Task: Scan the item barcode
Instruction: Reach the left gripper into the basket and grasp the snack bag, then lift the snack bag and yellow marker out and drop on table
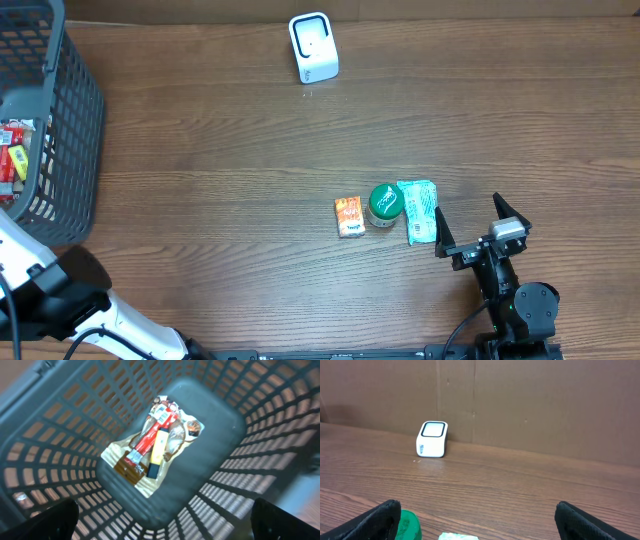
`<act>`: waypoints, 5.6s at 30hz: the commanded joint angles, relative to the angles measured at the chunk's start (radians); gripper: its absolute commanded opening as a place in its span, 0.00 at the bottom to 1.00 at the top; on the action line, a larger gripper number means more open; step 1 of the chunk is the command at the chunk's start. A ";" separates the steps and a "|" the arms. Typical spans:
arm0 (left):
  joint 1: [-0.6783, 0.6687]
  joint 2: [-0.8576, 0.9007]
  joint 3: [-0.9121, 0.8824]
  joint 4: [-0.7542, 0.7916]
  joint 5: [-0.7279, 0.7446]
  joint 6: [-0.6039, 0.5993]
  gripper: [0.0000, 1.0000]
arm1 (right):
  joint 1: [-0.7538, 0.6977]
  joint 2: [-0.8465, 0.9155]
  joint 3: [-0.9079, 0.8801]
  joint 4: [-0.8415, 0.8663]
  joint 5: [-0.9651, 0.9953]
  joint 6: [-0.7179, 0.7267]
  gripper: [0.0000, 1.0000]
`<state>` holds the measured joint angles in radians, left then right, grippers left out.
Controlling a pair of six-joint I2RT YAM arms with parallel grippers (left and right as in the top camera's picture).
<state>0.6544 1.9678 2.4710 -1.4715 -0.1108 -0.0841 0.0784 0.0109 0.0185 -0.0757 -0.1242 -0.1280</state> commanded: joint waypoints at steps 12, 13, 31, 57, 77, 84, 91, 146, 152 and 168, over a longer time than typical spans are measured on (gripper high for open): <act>0.066 0.002 -0.485 0.416 0.057 0.283 0.99 | 0.000 -0.008 -0.011 0.003 -0.001 -0.001 1.00; 0.066 0.002 -0.514 0.447 0.057 0.303 1.00 | 0.000 -0.008 -0.011 0.003 -0.001 -0.001 1.00; 0.168 0.163 -0.636 0.704 0.262 0.503 1.00 | 0.000 -0.008 -0.011 0.003 -0.001 -0.001 1.00; 0.168 0.400 -0.636 0.768 0.271 0.559 1.00 | 0.000 -0.008 -0.011 0.003 -0.001 -0.001 1.00; 0.156 0.400 -0.669 0.723 0.288 0.559 0.18 | 0.000 -0.008 -0.011 0.003 -0.001 -0.001 1.00; 0.156 0.387 -0.653 0.719 0.296 0.527 0.04 | 0.000 -0.008 -0.011 0.003 -0.001 -0.001 1.00; 0.155 0.333 -0.566 0.682 0.295 0.408 0.04 | 0.000 -0.008 -0.011 0.003 -0.001 -0.001 1.00; -0.649 -0.379 -0.864 0.159 0.101 -0.092 0.04 | 0.000 -0.008 -0.011 0.003 -0.001 -0.001 1.00; -0.729 -0.378 -1.157 0.396 0.103 -0.156 0.04 | 0.000 -0.008 -0.011 0.003 -0.001 -0.001 1.00; -0.896 -0.306 -1.451 0.805 0.010 -0.239 0.05 | 0.000 -0.008 -0.011 0.003 -0.001 -0.001 1.00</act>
<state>-0.2245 1.6207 1.0306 -0.6781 -0.0765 -0.3008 0.0784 0.0109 0.0185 -0.0761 -0.1246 -0.1276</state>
